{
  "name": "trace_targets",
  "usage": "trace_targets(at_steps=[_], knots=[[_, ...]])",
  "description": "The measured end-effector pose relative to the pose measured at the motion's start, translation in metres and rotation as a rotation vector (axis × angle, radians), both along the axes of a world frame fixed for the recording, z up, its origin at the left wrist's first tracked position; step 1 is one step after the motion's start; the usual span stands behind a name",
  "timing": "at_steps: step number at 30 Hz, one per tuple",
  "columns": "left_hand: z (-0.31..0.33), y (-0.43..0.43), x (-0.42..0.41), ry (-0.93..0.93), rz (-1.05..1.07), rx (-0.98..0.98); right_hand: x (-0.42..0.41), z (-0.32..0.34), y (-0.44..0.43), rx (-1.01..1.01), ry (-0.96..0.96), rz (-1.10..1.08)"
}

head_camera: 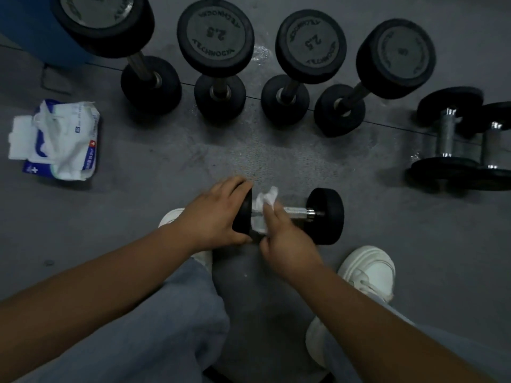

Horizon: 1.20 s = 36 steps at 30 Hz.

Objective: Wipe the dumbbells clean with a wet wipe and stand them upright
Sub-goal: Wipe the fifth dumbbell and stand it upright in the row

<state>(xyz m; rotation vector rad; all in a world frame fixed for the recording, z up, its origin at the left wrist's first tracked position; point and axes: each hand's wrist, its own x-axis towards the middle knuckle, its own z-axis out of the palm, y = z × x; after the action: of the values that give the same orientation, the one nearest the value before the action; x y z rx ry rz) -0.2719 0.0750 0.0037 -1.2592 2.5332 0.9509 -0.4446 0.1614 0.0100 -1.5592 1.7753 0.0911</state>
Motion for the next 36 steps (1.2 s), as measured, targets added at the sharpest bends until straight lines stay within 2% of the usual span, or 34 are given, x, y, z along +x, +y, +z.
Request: trace_targets(at_steps=[1, 3, 7, 9, 11, 13, 15, 17, 20, 23, 25, 29, 32, 33, 36], knots=[[0.0, 0.002, 0.001, 0.0, -0.014, -0.017, -0.005, -0.001, -0.002, 0.003, 0.042, 0.058], [0.0, 0.006, 0.003, -0.005, -0.051, -0.077, -0.019, -0.003, -0.01, -0.017, 0.091, -0.025], [-0.008, 0.015, 0.005, 0.041, -0.115, -0.174, -0.009, -0.001, -0.011, -0.058, 0.049, -0.021], [-0.013, 0.013, 0.006, 0.069, -0.117, -0.162, -0.015, 0.001, -0.018, -0.132, 0.027, -0.17], [-0.015, 0.003, 0.007, 0.089, -0.068, -0.075, -0.027, 0.0, -0.029, -0.12, 0.031, -0.273], [-0.012, -0.011, 0.008, 0.118, 0.054, 0.054, -0.032, -0.004, -0.041, -0.083, 0.053, -0.19], [-0.005, -0.019, 0.006, 0.21, 0.157, -0.019, -0.035, -0.005, -0.054, -0.117, 0.074, -0.138], [-0.004, -0.021, 0.0, 0.251, 0.178, -0.133, -0.041, -0.007, -0.066, -0.177, 0.078, -0.206], [-0.008, -0.033, -0.015, 0.046, 0.047, -0.061, -0.03, -0.015, -0.076, -0.232, 0.172, -0.318], [-0.012, -0.066, -0.024, -0.079, -0.032, -0.128, 0.001, -0.018, -0.082, -0.18, 0.15, -0.127], [-0.011, -0.09, -0.028, -0.091, -0.033, -0.083, -0.003, -0.019, -0.093, -0.185, 0.078, 0.008], [-0.009, -0.119, -0.03, -0.088, -0.029, 0.094, -0.025, -0.027, -0.11, -0.176, 0.154, -0.23], [-0.011, -0.119, -0.03, -0.071, -0.008, 0.154, -0.012, -0.029, -0.109, -0.204, 0.04, 0.01], [-0.014, -0.117, -0.03, -0.064, 0.0, 0.165, -0.018, -0.027, -0.111, -0.184, 0.035, 0.015], [-0.019, -0.115, -0.03, -0.046, 0.018, 0.17, -0.036, -0.027, -0.116, -0.126, 0.169, -0.173]])
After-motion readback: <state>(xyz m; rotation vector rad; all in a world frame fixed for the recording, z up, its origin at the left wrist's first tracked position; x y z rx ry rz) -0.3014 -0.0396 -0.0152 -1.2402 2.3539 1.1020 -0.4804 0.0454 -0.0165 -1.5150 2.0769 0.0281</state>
